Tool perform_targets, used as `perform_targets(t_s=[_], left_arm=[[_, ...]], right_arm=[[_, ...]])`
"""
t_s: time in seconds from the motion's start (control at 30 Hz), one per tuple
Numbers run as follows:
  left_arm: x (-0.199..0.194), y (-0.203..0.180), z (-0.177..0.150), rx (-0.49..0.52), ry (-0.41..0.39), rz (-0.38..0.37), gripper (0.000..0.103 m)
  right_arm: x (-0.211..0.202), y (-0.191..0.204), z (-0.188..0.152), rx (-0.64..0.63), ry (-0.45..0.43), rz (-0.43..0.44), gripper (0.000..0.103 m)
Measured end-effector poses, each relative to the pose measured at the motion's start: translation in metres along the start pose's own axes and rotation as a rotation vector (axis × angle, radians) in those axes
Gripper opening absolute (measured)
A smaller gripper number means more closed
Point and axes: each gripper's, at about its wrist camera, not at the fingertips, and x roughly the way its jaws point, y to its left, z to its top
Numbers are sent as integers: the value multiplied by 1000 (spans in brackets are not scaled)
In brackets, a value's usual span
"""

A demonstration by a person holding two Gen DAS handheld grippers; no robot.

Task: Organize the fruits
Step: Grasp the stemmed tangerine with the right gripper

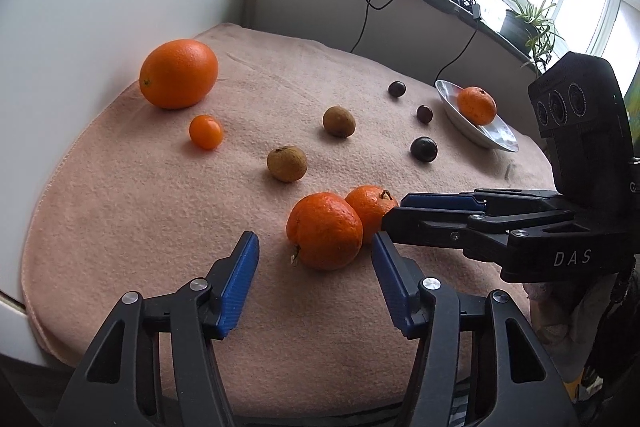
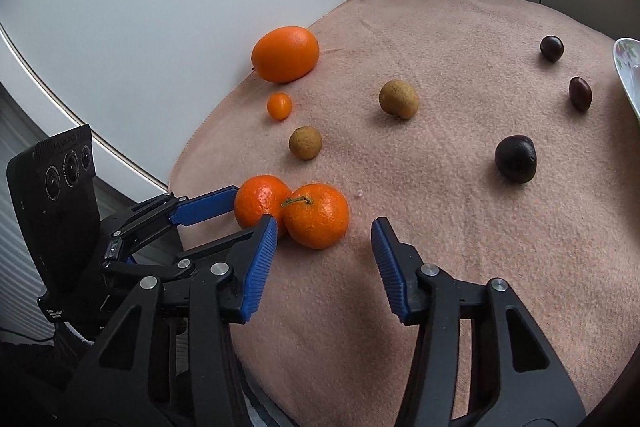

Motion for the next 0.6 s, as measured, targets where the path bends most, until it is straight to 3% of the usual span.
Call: perform_targets(t_s=[0.4, 0.6], left_arm=[[3, 6, 2, 7, 4, -28, 54], [8, 0, 1, 42, 21, -28, 54]], right_arm=[[9, -17, 7, 89, 28, 85, 46], [16, -12, 11, 79, 41, 80, 46]])
